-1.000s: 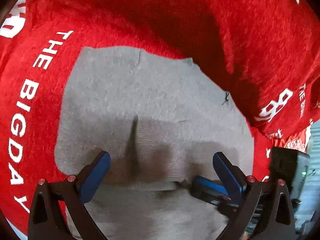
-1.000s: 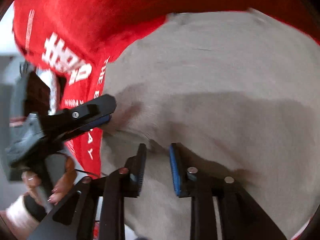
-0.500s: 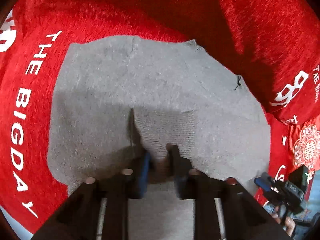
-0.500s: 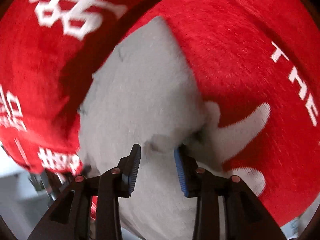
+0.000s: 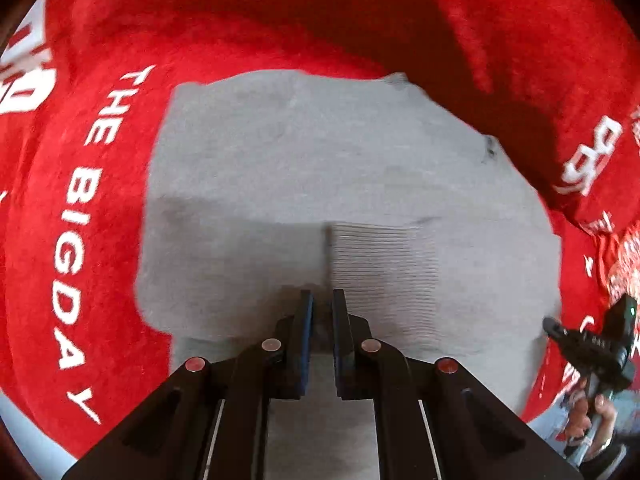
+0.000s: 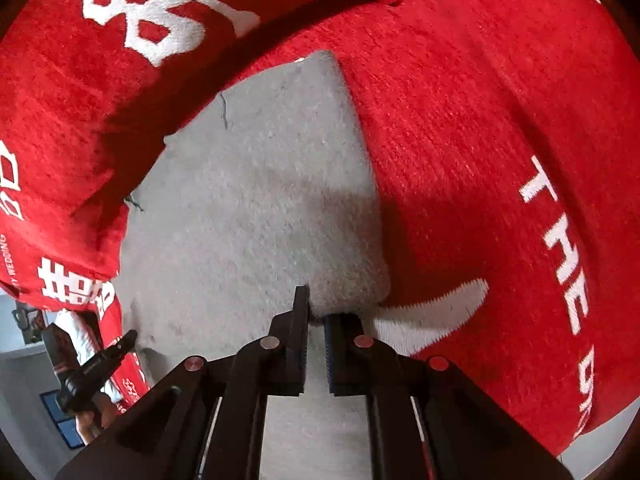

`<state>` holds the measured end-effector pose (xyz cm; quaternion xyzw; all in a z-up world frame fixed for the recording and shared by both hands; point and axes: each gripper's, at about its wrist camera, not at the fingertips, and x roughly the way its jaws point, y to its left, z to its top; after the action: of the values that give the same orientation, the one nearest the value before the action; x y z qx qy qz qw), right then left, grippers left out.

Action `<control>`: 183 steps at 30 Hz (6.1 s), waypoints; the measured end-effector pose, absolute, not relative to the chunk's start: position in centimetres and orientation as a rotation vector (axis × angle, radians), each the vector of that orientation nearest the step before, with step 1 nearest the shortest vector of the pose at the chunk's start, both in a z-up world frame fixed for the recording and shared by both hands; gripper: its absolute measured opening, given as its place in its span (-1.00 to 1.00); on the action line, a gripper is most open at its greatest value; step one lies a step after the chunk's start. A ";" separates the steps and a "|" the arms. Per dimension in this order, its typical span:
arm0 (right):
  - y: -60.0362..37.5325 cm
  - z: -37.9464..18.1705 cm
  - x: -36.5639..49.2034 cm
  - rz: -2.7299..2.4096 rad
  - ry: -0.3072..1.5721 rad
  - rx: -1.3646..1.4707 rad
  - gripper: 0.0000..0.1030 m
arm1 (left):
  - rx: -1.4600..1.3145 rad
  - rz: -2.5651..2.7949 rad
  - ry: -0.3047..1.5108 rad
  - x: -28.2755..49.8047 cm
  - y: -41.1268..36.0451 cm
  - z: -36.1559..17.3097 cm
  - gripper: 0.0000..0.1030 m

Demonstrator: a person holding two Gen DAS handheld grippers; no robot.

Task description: Fold small clothes

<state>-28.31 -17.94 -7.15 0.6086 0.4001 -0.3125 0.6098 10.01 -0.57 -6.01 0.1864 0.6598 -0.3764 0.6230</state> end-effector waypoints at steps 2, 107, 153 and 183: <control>-17.6 -6.6 -28.8 -0.700 0.961 1.387 -0.53 | 0.443 -0.849 1.500 10.3 -0.4 -5.7 -0.80; -8.5 -0.9 -21.3 -0.717 1.085 1.124 0.44 | 0.763 -0.820 1.375 4.4 3.9 -2.6 0.97; 8.1 -16.1 -34.7 -0.380 1.116 1.550 -0.82 | 0.546 -0.763 1.729 -1.4 24.6 -11.5 0.41; -9.5 5.8 -25.9 -0.295 0.424 1.487 -0.86 | 0.154 -1.230 1.533 14.1 8.4 7.1 -0.82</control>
<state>-25.86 -9.48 5.82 0.6691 0.1906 -0.1328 0.7059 14.12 8.45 7.15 0.0652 0.6482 -0.5201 0.5524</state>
